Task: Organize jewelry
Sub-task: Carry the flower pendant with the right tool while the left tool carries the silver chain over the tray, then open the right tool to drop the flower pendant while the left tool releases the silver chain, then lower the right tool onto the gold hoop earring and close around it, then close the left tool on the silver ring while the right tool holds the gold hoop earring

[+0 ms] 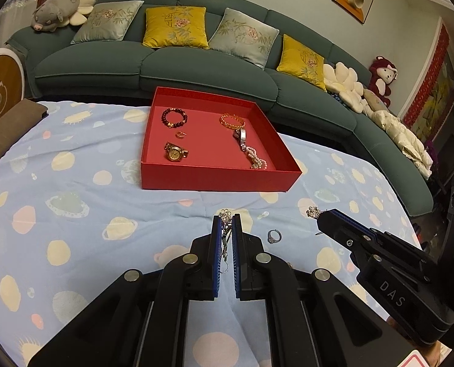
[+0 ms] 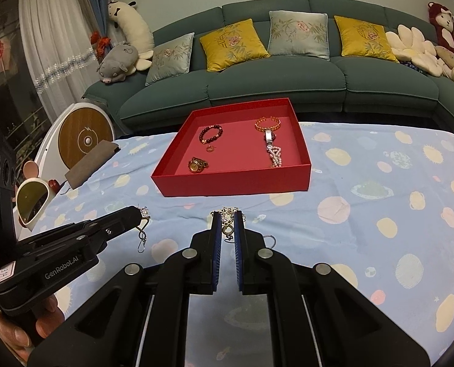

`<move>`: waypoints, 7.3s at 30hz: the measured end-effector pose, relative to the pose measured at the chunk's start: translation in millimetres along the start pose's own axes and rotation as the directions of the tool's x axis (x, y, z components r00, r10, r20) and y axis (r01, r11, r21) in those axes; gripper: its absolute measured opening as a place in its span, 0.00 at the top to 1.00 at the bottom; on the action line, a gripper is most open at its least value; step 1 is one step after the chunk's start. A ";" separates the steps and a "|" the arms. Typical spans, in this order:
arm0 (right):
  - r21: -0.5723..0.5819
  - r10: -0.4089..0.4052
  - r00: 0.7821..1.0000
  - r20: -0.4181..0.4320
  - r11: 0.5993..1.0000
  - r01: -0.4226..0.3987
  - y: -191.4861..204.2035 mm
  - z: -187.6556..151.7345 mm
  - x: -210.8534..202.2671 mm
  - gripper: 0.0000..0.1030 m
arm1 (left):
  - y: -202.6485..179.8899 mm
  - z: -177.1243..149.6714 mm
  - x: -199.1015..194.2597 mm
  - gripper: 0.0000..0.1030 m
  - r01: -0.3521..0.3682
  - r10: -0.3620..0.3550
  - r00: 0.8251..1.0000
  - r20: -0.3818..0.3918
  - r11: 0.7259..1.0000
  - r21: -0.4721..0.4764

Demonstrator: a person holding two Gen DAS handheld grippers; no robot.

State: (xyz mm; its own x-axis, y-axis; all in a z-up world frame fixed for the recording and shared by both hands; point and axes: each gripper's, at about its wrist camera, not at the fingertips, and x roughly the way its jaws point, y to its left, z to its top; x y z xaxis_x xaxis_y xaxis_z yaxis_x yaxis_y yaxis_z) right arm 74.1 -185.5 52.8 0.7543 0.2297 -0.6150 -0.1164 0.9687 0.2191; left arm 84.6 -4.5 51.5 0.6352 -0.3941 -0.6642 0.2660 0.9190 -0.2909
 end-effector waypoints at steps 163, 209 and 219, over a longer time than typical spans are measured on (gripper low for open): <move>-0.081 -0.114 0.973 -0.201 0.992 0.099 -43.2 -53.0 39.0 0.84 | 5.4 -1.4 53.5 0.76 -0.092 0.101 0.985 -0.138 0.993 0.069; 0.006 -0.130 0.976 -0.172 0.991 0.133 -77.2 -28.9 24.2 0.84 | -79.3 -17.6 119.9 0.95 -0.053 0.106 0.985 -0.138 0.940 0.338; -0.001 -0.095 0.983 -0.155 0.995 0.096 -55.0 -12.0 31.0 0.84 | -52.2 -17.7 96.5 0.95 -0.132 0.171 0.978 -0.122 0.951 0.280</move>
State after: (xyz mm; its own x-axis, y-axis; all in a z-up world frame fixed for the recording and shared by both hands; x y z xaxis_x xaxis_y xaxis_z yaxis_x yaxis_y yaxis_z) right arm 96.2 -230.6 12.6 0.6528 0.1480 -0.7429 -0.0439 0.9865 0.1580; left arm 119.1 -90.7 -9.6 0.5784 -0.2290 -0.7829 0.3724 0.9281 0.0036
